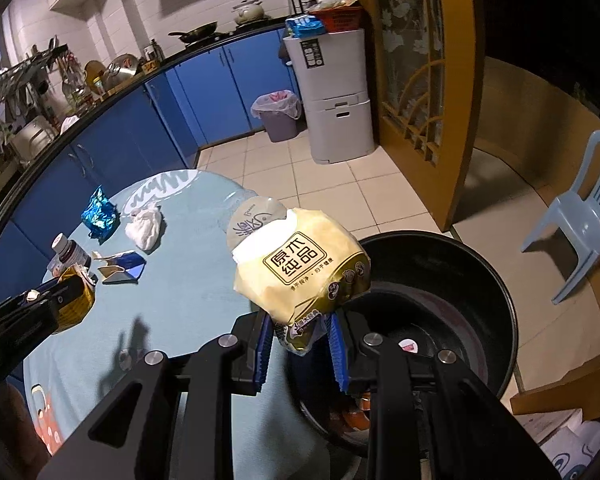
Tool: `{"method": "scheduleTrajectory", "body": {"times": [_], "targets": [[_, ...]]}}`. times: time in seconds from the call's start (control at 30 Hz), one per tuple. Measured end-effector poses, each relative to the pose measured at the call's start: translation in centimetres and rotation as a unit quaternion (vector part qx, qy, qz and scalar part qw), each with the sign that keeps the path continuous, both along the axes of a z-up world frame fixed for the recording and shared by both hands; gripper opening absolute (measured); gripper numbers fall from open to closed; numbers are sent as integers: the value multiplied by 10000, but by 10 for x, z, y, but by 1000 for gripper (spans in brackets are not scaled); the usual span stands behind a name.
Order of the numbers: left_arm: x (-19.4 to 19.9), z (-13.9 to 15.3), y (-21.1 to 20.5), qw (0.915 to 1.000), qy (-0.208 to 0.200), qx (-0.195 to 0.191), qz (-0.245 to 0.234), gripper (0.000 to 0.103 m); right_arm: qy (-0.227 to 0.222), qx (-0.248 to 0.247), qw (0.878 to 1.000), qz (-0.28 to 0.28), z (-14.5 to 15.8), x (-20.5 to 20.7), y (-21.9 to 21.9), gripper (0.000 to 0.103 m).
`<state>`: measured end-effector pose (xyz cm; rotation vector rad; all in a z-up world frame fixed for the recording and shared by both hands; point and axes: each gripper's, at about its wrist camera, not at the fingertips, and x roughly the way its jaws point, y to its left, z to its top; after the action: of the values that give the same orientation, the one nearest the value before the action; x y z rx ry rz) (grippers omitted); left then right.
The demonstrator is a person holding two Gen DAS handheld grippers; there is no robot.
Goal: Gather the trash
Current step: 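Carry the yellow wrapper and cream bag over the black bin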
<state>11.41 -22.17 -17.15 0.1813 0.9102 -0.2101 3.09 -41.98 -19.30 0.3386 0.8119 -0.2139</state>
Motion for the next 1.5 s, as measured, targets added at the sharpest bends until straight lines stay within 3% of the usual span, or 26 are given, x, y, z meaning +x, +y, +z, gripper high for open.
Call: {"method": "scheduleTrajectory", "body": {"times": [1.5], "targets": [[-22, -11, -150, 9905, 2, 164, -1366, 32, 131, 453, 9960, -763, -33, -28, -74, 25]]}}
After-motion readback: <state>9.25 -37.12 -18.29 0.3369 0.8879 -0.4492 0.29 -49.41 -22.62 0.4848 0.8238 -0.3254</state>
